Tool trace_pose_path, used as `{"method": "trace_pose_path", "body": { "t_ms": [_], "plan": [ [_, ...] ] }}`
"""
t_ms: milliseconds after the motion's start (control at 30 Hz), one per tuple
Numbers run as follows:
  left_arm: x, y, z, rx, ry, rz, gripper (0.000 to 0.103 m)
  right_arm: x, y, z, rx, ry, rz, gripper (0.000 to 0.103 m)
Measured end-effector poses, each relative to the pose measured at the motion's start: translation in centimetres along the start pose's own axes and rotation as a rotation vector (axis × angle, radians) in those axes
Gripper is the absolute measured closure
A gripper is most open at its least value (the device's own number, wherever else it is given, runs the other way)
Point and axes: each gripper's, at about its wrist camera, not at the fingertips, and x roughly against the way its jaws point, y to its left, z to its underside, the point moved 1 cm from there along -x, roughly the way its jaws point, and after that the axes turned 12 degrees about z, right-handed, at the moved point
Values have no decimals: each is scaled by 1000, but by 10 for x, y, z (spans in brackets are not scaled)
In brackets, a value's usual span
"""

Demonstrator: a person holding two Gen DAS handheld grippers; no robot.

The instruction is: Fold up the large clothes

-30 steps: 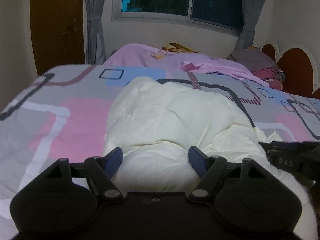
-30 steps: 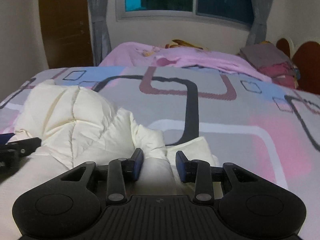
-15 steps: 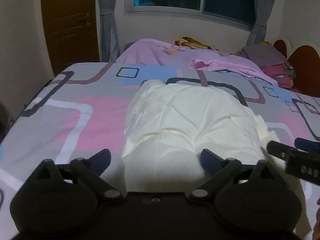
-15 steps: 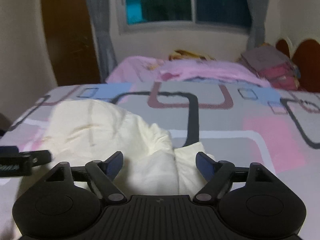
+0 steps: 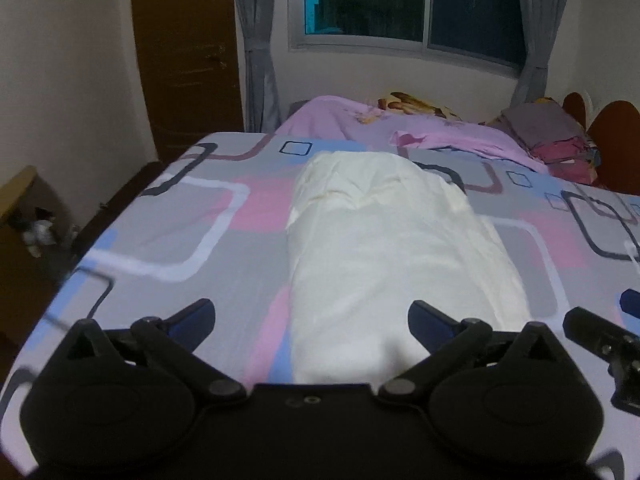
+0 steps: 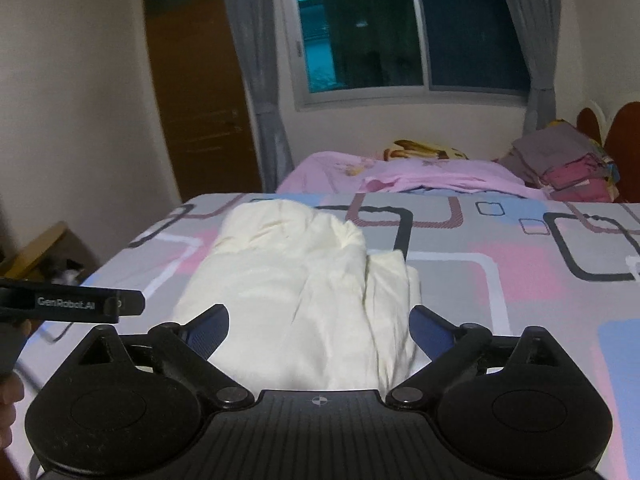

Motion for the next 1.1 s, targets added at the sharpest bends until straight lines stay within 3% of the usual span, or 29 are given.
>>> {"method": "trace_pose_path", "body": {
  "t_ms": [200, 367, 500, 767, 1100],
  "plan": [
    [82, -30, 45, -19, -52, -22, 0, 93, -5, 30, 29, -43, -21, 5],
    [130, -38, 72, 30, -34, 30, 0, 154, -8, 43, 30, -90, -2, 1],
    [159, -35, 90, 70, -81, -20, 0, 189, -9, 48, 21, -128, 8, 0],
    [191, -30, 109, 87, -111, -67, 0, 225, -9, 52, 17, -178, 6, 0],
    [202, -38, 109, 43, -138, -76, 0, 233, -13, 52, 16, -193, 6, 0]
  ]
}}
